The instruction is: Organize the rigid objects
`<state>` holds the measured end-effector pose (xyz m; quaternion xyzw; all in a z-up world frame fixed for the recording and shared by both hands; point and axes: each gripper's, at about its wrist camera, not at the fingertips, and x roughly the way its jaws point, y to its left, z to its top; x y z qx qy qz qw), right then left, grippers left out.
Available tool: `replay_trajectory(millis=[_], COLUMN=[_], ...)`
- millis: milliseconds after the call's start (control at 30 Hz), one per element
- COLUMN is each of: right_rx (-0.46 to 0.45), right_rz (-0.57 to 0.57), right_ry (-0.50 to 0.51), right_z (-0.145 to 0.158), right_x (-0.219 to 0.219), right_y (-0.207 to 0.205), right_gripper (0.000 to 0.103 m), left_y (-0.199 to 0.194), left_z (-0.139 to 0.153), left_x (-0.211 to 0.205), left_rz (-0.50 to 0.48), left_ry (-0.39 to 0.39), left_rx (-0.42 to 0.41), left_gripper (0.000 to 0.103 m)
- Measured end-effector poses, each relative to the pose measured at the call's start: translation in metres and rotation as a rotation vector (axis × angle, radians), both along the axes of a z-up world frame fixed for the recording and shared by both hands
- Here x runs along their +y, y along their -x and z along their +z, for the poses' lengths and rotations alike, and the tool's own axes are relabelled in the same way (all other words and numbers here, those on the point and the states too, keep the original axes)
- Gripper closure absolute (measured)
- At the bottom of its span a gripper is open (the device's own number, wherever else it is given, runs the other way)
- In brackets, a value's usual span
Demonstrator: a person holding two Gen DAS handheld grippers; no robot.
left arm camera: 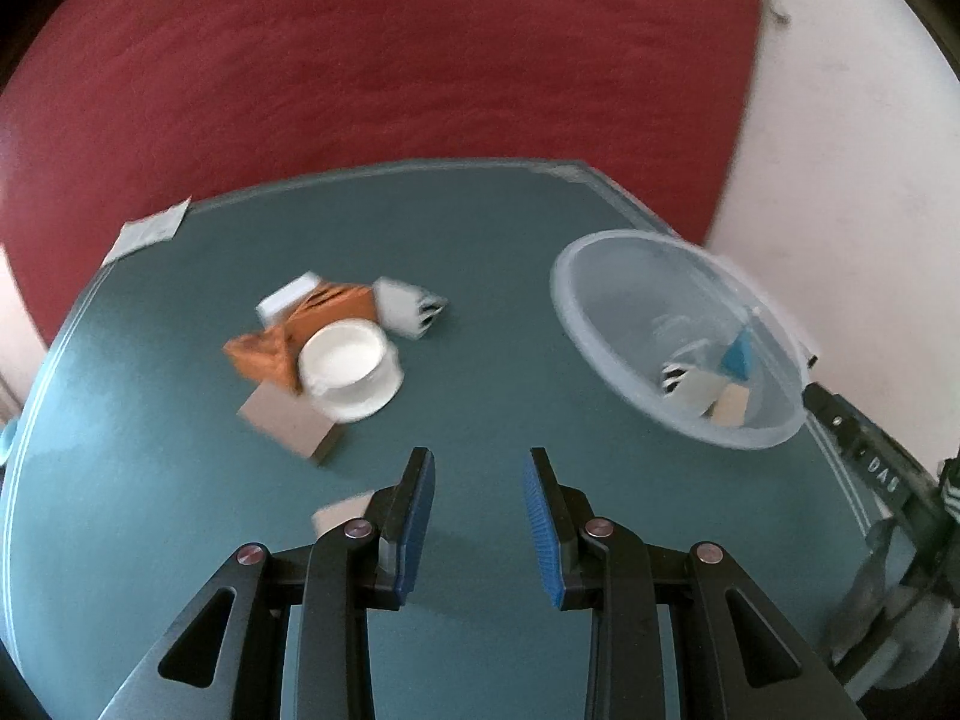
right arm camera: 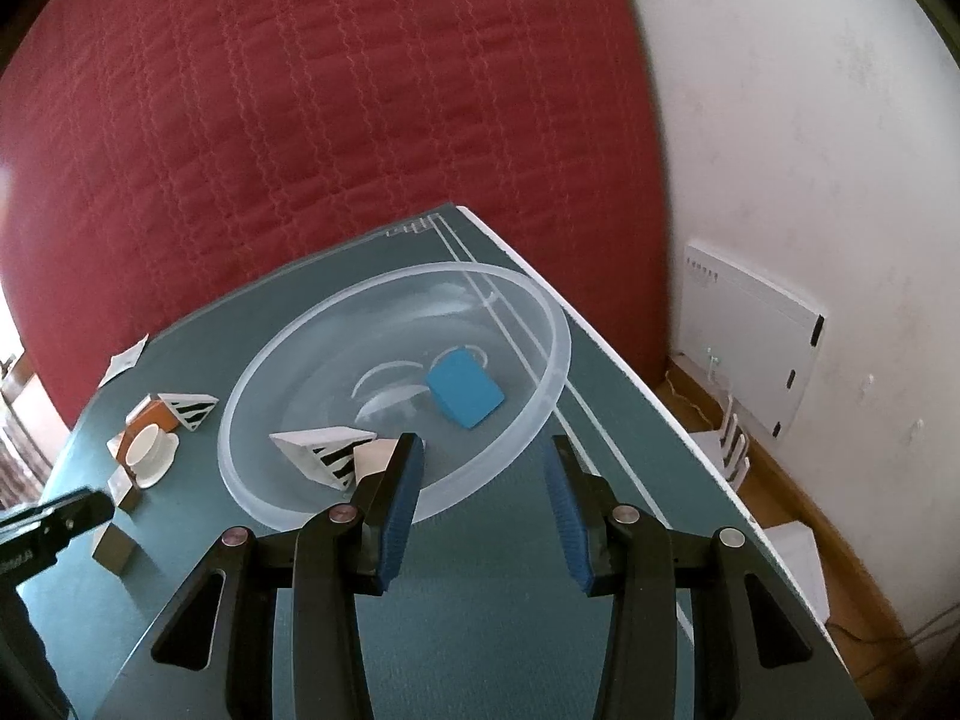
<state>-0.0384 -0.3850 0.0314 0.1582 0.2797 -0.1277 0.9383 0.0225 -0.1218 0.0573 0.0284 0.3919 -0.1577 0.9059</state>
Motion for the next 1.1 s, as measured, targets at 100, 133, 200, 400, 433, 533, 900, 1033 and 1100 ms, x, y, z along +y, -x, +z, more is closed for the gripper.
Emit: replay_trajectory(millis=[100,133,200,400,433,533,900,1033,1100], right_rx=[0.005,0.006,0.007,0.009,0.008,0.010,0.014,0.014,0.015], right_rz=[0.001,0.001,0.001,0.000,0.000,0.000,-0.002,-0.004,-0.005], right_ry=[-0.008,-0.009,-0.009,-0.008,-0.008,-0.011,-0.016,-0.018,-0.019], right_z=[0.000,-0.001,0.000,-0.001,-0.001,-0.002,-0.005,-0.005,-0.006], right_x=[-0.001,-0.001,0.000,0.000,0.001,0.001,0.002,0.002,0.002], right_y=[0.000,0.000,-0.001,0.000,0.000,0.000,0.001,0.001,0.001], right_gripper=[0.058,0.058,0.058,0.058,0.058,0.058,0.058,0.058,0.058], left_y=[0.003,0.003,0.003,-0.005,-0.007,-0.014,-0.018,-0.015,-0.016], left_z=[-0.007,-0.009,-0.012,-0.031,-0.033,-0.043,-0.044,-0.036,-0.029], left_x=[0.018,0.024,0.032,0.042,0.041,0.040,0.030,0.018,0.009], left_rz=[0.053,0.070,0.093,0.129,0.130,0.137,0.086,0.056,0.035], left_ry=[-0.007,-0.012,-0.024,-0.057,-0.063,-0.078,-0.079,-0.073,-0.068], left_rx=[0.011,0.007,0.001,0.035,0.040,0.065,0.075,0.061,0.046], left_gripper=[0.047,0.041,0.035,0.031,0.031,0.043,0.078,0.078,0.078])
